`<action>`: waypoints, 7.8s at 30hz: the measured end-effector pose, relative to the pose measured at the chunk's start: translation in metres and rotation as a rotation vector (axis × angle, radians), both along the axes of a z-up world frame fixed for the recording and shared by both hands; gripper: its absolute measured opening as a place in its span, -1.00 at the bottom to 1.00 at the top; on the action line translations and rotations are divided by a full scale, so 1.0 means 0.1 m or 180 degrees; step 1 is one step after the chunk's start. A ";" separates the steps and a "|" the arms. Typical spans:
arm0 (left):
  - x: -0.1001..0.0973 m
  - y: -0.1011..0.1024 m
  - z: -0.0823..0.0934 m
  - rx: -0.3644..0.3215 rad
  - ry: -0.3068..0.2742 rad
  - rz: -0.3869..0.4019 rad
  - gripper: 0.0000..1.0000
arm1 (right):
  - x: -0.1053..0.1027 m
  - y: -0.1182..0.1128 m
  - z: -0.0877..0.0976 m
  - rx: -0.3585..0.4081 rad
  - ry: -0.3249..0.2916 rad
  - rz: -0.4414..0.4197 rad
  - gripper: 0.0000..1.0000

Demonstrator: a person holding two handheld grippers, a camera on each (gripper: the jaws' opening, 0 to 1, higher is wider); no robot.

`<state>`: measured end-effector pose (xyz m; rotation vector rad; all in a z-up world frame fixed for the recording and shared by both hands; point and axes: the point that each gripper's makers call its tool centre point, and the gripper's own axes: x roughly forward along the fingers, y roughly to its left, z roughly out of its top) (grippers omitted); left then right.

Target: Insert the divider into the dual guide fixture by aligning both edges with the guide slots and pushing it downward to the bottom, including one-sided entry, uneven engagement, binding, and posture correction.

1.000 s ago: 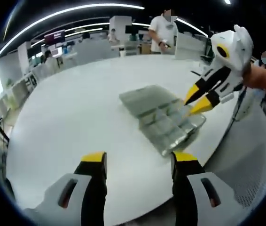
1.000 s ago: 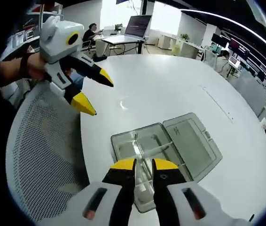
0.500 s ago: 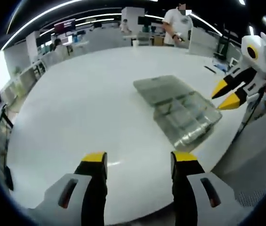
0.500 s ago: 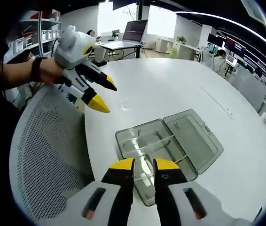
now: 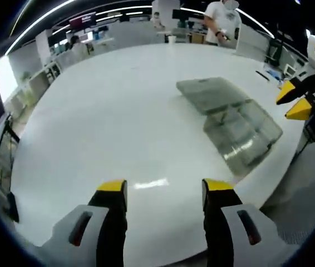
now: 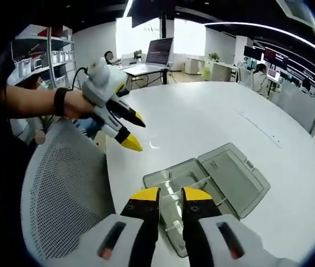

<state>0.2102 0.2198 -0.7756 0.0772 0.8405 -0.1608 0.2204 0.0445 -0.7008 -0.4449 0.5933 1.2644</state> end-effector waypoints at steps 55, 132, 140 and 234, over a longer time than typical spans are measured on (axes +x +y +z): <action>0.13 0.10 -0.36 0.0064 0.0221 0.0243 -0.39 | -0.14 -0.01 0.10 0.0160 0.0046 0.0058 -0.84; -0.06 -1.02 0.55 -0.0404 -0.0762 -0.0720 -0.39 | -0.05 0.02 0.18 0.0262 0.0593 0.0106 -0.65; -0.09 -1.16 0.62 -0.0454 -0.0823 -0.0852 -0.39 | -0.07 0.02 0.16 0.0222 0.0670 0.0149 -0.64; -0.03 -1.70 0.85 -0.0387 -0.1347 -0.1354 -0.12 | -0.06 0.20 0.17 0.0279 0.1301 -0.0146 -1.00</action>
